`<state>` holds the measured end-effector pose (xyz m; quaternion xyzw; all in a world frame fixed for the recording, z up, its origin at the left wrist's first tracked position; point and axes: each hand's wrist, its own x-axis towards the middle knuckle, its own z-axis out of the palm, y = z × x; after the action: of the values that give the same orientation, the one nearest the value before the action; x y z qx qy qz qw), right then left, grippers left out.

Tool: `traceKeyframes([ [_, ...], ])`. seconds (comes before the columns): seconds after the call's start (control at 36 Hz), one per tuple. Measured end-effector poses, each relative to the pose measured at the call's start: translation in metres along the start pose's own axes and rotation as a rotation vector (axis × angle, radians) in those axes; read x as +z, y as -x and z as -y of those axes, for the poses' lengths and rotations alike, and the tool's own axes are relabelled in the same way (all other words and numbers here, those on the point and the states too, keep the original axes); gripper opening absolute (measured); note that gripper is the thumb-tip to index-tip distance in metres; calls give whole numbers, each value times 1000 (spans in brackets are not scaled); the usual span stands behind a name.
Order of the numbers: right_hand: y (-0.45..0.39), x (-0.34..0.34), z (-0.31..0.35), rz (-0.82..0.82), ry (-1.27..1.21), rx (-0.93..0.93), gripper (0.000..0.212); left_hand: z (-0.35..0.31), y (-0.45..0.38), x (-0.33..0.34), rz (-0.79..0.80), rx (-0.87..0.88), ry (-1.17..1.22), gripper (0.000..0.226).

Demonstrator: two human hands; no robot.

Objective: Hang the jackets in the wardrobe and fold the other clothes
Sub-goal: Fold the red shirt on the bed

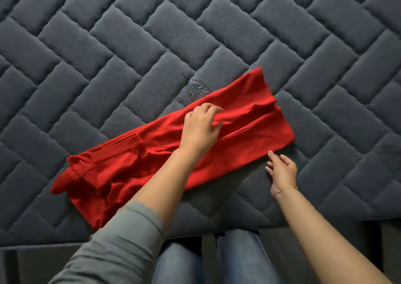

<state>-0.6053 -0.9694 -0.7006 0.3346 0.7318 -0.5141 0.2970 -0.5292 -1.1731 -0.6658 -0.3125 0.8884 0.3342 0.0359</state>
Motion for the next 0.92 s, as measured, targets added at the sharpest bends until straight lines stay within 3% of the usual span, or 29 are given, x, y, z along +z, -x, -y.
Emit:
traceKeyframes([
  [0.08, -8, 3, 7, 91, -84, 67, 36, -4, -49, 4, -88, -176, 75, 44],
  [0.14, -18, 3, 17, 166, -144, 101, 9, -15, -82, 12, -57, -276, 170, 52],
  [0.17, -23, 5, 21, 184, -186, 111, 10, -23, -93, 16, -30, -270, 188, 55],
  [0.28, -39, 11, 37, 230, -372, 202, 23, -54, -107, 38, 60, 52, -168, 58],
  [0.36, -46, 8, 38, 274, -454, 257, 33, -64, -98, 57, 209, 133, -329, 53],
  [0.42, -50, 5, 36, 296, -488, 267, 28, -62, -95, 61, 187, 115, -303, 35],
  [0.5, -54, 0, 36, 329, -498, 288, 21, -61, -92, 61, 174, 156, -78, 17],
  [0.69, -56, -4, 34, 355, -574, 290, 17, -58, -85, 56, 432, 253, 32, 3],
  [0.75, -57, -4, 35, 367, -566, 286, 19, -60, -91, 53, 350, 226, 76, 3],
  [0.83, -57, -5, 35, 395, -541, 283, 30, -55, -110, 47, 17, 105, 120, 13],
  [0.86, -56, -5, 35, 402, -545, 280, 31, -53, -117, 46, -31, 47, 85, 23],
  [0.92, -56, -5, 36, 415, -571, 267, 27, -51, -131, 45, 46, -97, 87, 44],
])
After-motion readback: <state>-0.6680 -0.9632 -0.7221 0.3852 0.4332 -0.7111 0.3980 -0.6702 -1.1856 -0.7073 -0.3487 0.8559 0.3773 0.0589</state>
